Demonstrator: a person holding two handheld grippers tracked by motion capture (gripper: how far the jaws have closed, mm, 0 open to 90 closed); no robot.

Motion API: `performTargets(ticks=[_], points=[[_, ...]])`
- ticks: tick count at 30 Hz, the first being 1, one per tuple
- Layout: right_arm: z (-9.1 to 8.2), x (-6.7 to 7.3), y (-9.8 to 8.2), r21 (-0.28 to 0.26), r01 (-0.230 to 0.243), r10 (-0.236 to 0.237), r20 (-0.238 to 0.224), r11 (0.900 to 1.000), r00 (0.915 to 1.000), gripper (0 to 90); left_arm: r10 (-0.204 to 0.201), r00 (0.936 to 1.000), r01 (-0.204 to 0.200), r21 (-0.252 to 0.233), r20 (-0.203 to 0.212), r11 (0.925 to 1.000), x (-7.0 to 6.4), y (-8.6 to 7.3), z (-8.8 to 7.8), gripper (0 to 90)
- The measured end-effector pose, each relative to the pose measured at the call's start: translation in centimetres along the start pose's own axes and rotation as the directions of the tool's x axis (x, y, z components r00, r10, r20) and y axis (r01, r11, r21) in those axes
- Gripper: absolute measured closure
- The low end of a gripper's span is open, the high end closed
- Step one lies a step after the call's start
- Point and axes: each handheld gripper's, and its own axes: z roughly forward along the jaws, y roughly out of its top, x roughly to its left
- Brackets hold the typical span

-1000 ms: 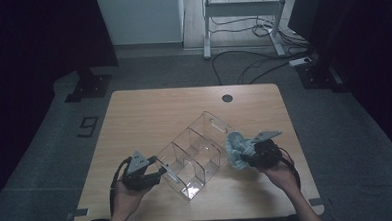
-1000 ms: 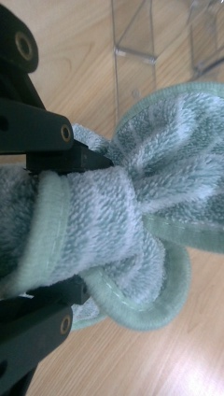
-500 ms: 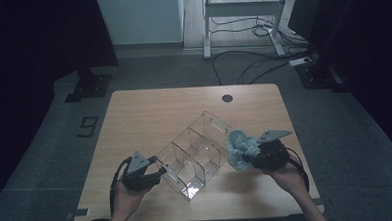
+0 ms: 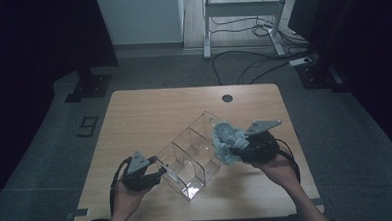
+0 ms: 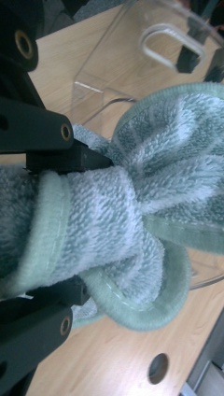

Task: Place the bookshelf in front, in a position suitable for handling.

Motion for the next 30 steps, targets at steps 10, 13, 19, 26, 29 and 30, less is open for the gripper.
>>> performTargets(ticks=[10,13,19,26,29,30], points=[[2.8,0.3,3.5,-0.011,0.013,-0.013,-0.014,1.000,0.9998,52.2,0.003,1.0000,-0.003,0.001,0.001,1.0000,0.0,0.0,0.0,45.2],[3.4,0.2,4.0,-0.012,0.012,-0.012,-0.013,1.000,0.9998,52.2,-0.001,1.0000,0.001,-0.002,0.001,1.0000,0.0,0.0,0.0,45.2],[4.9,0.1,5.4,-0.017,0.007,-0.007,-0.012,1.000,0.9999,52.3,0.003,1.0000,-0.003,0.001,0.002,1.0000,0.0,0.0,0.0,45.2],[6.7,1.0,7.1,-0.018,0.043,-0.043,-0.013,0.999,0.9990,52.3,0.006,1.0000,-0.006,0.001,0.002,1.0000,0.1,0.0,0.0,45.2],[7.7,1.2,7.8,-0.012,0.041,-0.041,-0.013,0.999,0.9991,52.3,0.006,1.0000,-0.006,0.002,0.002,1.0000,0.1,0.0,0.0,45.2],[8.4,1.2,8.0,-0.010,0.049,-0.049,-0.010,0.999,0.9987,52.3,0.006,1.0000,-0.006,0.002,0.003,1.0000,0.1,0.0,0.0,45.2]])
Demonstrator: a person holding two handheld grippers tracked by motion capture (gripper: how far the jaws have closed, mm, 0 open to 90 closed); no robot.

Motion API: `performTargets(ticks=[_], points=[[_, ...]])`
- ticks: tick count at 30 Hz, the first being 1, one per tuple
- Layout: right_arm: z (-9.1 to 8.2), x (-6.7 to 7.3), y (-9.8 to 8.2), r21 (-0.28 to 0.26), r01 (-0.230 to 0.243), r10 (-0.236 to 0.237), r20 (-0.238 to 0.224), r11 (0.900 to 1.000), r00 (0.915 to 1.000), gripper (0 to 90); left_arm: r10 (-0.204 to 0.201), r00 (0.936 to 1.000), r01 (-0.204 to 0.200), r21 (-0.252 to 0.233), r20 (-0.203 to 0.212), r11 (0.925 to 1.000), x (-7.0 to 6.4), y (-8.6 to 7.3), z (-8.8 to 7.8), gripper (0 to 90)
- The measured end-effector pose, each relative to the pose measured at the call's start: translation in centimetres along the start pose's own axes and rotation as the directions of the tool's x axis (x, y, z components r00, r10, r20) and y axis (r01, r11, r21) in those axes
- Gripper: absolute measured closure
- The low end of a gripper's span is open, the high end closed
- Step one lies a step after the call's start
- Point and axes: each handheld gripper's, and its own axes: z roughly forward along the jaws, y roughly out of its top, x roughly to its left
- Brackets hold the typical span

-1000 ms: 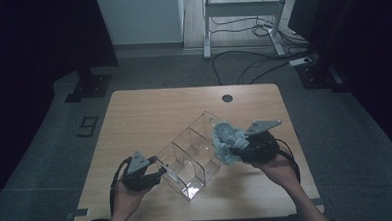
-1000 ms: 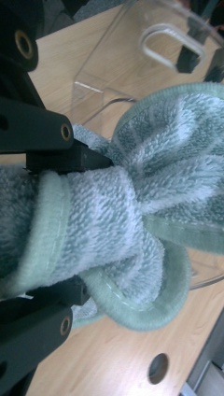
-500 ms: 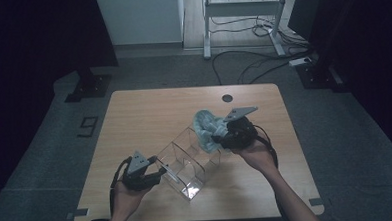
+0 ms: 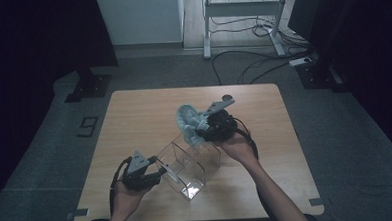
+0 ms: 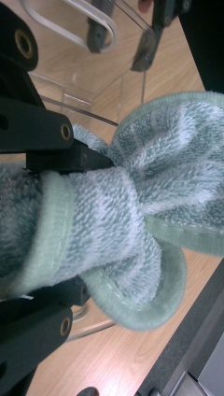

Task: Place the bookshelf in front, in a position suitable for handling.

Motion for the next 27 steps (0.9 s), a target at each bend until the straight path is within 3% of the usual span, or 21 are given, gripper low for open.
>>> performTargets(ticks=[9,12,16,21,27], points=[[3.3,0.1,0.8,0.022,-0.003,0.002,0.021,1.000,0.9998,52.3,-0.003,1.0000,0.003,0.000,0.001,1.0000,0.0,0.0,0.0,45.2],[4.7,0.0,0.7,0.057,0.009,-0.011,0.046,0.998,0.9989,52.3,-0.002,1.0000,0.002,-0.002,0.002,1.0000,0.0,0.0,0.0,45.2],[5.2,-0.2,0.5,0.068,-0.002,-0.002,0.047,0.998,0.9989,53.0,-0.002,1.0000,0.002,-0.001,0.001,1.0000,0.0,0.0,0.0,45.2],[5.3,0.1,0.5,0.104,0.033,-0.039,0.058,0.994,0.9976,54.5,-0.008,0.9999,0.008,0.002,-0.009,1.0000,-0.2,0.0,0.0,45.2],[5.1,0.1,0.1,0.108,0.032,-0.038,0.055,0.994,0.9977,54.7,-0.013,0.9998,0.013,0.003,-0.016,0.9999,-0.3,0.1,0.0,45.4]])
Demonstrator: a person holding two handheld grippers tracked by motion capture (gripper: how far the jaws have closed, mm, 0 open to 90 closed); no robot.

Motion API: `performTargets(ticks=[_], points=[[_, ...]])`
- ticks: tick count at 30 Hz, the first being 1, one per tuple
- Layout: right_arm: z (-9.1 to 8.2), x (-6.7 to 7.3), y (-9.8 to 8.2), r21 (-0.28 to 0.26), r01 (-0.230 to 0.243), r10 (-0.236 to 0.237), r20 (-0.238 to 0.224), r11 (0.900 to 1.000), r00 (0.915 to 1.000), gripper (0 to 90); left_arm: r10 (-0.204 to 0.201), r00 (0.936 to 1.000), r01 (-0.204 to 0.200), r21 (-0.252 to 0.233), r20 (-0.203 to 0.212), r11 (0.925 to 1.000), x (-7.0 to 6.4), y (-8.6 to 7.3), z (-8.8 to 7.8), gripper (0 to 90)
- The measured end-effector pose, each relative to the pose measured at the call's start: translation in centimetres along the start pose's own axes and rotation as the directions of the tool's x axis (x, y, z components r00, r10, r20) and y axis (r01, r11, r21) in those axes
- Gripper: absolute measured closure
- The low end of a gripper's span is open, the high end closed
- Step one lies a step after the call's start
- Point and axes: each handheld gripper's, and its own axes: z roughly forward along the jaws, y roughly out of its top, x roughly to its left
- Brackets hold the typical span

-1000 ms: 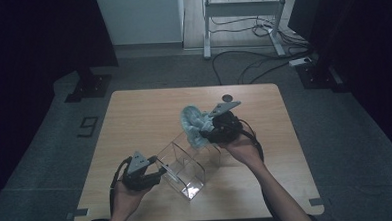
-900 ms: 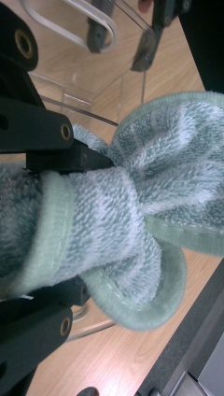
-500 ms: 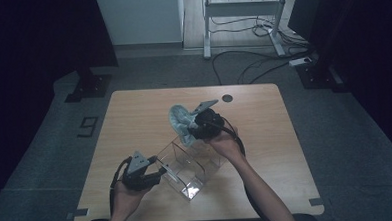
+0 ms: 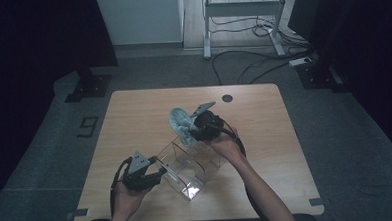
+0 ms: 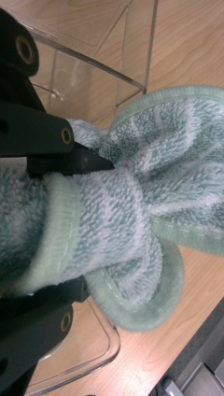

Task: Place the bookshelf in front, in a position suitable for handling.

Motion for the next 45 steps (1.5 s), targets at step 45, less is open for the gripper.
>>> performTargets(ticks=[45], points=[[-5.4,0.1,-8.4,-0.059,-0.031,0.028,-0.054,0.998,0.9982,55.1,-0.004,1.0000,0.004,-0.004,0.008,1.0000,-0.5,0.0,0.1,45.5]])
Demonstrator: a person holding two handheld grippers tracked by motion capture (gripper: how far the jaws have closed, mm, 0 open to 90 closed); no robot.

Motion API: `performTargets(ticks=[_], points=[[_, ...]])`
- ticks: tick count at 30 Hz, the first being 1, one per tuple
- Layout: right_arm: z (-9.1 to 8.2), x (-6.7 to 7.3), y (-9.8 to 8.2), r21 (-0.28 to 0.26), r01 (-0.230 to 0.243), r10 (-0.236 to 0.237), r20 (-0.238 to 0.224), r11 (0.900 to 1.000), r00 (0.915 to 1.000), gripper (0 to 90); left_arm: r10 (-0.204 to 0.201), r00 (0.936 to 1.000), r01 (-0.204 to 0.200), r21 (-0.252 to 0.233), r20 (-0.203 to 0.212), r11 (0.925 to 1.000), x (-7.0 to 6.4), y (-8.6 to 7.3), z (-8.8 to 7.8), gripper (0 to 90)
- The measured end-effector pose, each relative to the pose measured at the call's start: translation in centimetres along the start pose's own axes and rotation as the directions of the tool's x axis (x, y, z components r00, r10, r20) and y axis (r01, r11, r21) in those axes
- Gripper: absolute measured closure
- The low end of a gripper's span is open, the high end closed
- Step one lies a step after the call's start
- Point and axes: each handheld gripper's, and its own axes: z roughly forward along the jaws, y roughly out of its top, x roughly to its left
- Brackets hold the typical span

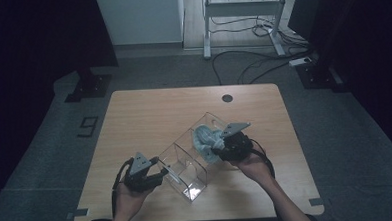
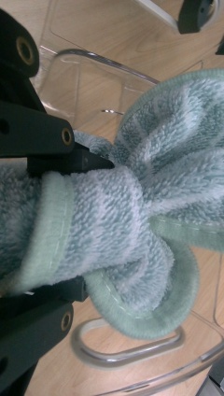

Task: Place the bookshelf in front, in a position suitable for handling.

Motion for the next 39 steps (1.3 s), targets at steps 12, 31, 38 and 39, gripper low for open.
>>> performTargets(ticks=[12,31,38,39], points=[[-0.7,0.1,-1.9,-0.014,-0.011,0.011,-0.006,1.000,0.9999,55.1,-0.001,1.0000,0.001,0.000,-0.001,1.0000,0.0,0.0,0.0,45.5],[-0.4,0.1,-4.2,0.000,-0.042,0.042,-0.018,0.999,0.9990,54.8,-0.002,1.0000,0.002,0.000,-0.003,1.0000,-0.1,0.0,0.0,45.5],[1.7,0.4,-5.5,0.084,-0.029,0.029,0.001,0.996,0.9996,54.4,-0.004,1.0000,0.004,0.002,-0.004,1.0000,-0.1,0.0,0.1,45.5],[1.9,0.4,-5.5,0.088,-0.029,0.029,0.004,0.996,0.9996,54.3,-0.004,1.0000,0.004,0.003,-0.005,1.0000,-0.1,0.1,0.1,45.5]])
